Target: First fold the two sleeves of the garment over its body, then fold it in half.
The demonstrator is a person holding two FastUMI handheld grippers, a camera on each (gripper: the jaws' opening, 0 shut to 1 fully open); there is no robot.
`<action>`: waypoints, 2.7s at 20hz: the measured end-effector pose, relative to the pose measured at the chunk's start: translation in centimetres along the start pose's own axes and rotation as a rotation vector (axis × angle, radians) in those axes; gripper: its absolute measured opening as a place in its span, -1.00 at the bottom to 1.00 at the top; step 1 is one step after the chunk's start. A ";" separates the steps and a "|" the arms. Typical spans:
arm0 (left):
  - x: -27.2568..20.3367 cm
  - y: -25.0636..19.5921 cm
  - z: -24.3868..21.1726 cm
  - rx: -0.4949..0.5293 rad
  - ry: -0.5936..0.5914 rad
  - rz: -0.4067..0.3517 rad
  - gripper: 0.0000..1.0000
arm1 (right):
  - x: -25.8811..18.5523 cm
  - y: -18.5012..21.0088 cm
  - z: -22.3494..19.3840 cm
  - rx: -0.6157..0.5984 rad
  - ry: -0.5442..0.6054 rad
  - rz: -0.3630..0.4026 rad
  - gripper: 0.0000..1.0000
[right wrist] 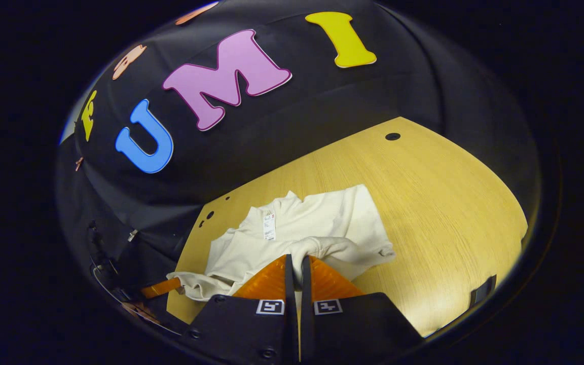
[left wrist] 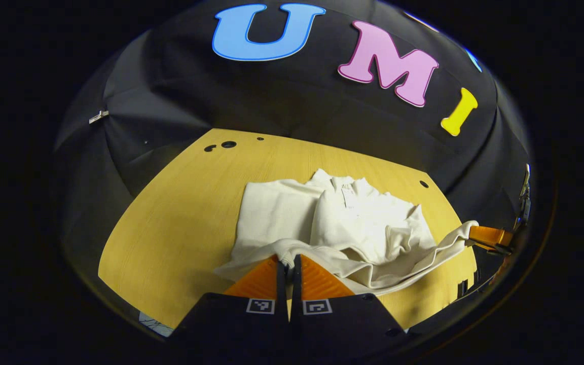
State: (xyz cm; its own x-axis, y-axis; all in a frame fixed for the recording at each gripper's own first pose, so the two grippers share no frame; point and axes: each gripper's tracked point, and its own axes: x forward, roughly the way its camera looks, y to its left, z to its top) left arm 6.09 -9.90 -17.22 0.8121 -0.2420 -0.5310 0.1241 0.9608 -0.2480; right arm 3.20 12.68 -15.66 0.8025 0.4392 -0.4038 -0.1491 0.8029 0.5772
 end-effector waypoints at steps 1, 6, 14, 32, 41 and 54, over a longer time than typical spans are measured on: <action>0.3 0.1 0.6 -0.012 -0.004 0.001 -0.89 | 0.6 0.1 0.6 0.009 -0.008 0.000 -0.87; 2.8 0.0 3.5 -0.041 -0.024 0.009 -0.88 | 3.7 -0.1 2.9 0.029 -0.035 -0.017 -0.87; 9.0 0.1 6.3 -0.067 -0.019 0.055 -0.88 | 10.0 -1.7 4.6 0.036 -0.024 -0.072 -0.87; 19.4 3.0 2.8 -0.037 0.125 0.213 -0.88 | 18.9 -8.8 -0.1 0.020 0.170 -0.181 -0.87; 19.0 2.9 2.6 0.029 0.133 0.253 -0.75 | 18.1 -8.3 0.1 0.035 0.177 -0.174 -0.69; 10.8 0.0 4.1 0.124 0.053 0.132 0.49 | 10.0 -7.2 3.1 -0.078 0.077 -0.197 0.18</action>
State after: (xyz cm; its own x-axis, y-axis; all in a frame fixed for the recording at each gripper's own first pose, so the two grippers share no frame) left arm 17.20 -11.97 -19.63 0.7953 -0.1162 -0.5950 0.0904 0.9932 -0.0730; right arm 14.11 10.04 -21.63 0.7745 0.2979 -0.5580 -0.0403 0.9036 0.4265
